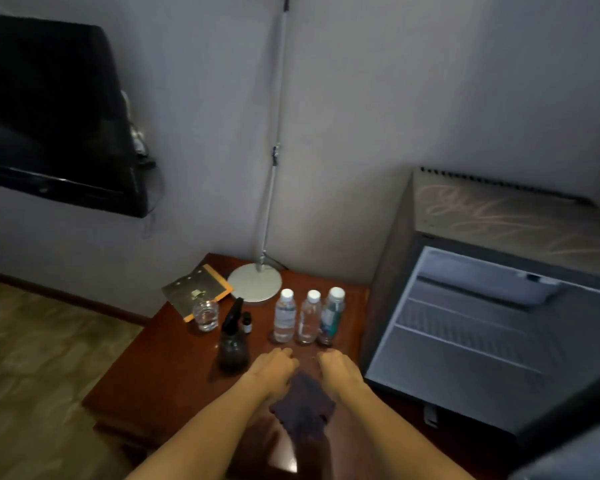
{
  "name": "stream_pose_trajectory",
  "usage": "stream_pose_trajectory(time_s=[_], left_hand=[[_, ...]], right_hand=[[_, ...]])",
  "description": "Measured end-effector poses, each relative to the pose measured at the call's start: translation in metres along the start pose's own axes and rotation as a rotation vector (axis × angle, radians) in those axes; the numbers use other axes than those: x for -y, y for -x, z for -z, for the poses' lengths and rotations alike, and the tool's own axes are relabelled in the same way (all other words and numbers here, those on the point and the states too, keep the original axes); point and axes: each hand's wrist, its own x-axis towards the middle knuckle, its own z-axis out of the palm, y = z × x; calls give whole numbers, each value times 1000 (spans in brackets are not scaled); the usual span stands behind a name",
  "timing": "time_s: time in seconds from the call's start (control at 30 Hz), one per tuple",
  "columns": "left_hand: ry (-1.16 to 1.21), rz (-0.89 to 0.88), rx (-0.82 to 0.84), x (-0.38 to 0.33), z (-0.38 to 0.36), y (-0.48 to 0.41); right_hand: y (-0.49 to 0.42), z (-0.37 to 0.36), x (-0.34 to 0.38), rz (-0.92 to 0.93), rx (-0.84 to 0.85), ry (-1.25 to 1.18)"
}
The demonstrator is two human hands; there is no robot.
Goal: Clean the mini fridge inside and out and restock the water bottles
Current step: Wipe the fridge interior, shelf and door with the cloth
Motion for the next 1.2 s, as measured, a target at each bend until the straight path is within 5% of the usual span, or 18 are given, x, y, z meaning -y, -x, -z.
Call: stream_pose_trajectory(time_s=[0.37,0.63,1.2], left_hand=[[-95,-404,7,-108,22,-56],[-121,-566,47,-163,23,-68],[-7,-297,23,-233,28,-65]], right_hand=[[83,-2,-98,-471,7,-117],[144,-9,-146,-622,-76,-143],[145,7,-219,-371,-75,-3]])
